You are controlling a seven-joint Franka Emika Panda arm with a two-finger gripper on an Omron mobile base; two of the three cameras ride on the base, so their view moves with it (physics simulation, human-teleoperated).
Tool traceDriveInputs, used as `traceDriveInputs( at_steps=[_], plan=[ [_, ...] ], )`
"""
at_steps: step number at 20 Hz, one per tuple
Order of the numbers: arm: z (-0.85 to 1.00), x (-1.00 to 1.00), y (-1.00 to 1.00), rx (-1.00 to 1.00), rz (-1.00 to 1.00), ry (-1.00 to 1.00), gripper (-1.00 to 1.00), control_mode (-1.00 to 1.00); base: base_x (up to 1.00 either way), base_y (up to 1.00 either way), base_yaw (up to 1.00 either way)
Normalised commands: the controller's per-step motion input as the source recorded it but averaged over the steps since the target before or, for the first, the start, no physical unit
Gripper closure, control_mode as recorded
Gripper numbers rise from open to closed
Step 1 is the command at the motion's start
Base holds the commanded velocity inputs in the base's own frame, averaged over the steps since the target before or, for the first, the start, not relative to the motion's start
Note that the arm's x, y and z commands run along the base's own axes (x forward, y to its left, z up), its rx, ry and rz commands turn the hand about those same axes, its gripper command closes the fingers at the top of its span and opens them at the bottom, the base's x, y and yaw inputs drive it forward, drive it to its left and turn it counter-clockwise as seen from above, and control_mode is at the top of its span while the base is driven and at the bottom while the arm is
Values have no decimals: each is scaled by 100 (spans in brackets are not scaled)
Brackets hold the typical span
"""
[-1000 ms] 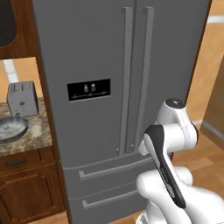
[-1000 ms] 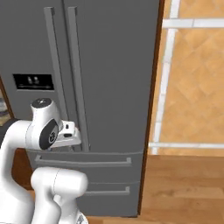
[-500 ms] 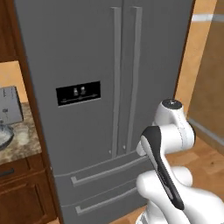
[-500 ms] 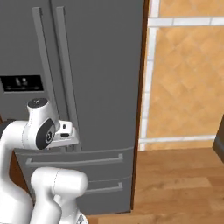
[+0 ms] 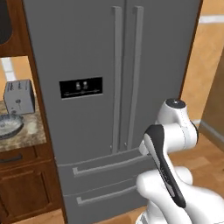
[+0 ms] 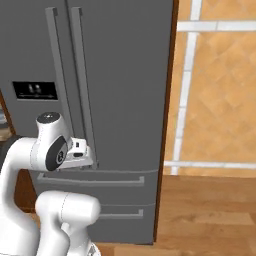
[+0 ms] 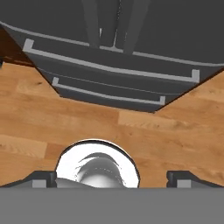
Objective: Grab a lemon wedge from the fridge and one ice cube from the ice bowl, and put them in the glass of lemonade.
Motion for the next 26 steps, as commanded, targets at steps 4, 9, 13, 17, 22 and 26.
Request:
traceDriveInputs(
  at_steps=[4,9,13,17,22,26],
  plan=[
    [0,0,0,0,0,0,-100,100,-43,-1,39],
    [0,0,0,0,0,0,-100,100,-7,-48,9],
    [0,0,0,0,0,0,-100,100,-5,-1,-21],
    [0,0,0,0,0,0,-100,100,-51,30,-14],
    [0,0,0,0,0,0,-100,100,-46,19,-7],
    [0,0,0,0,0,0,-100,100,0,0,0]
  ],
)
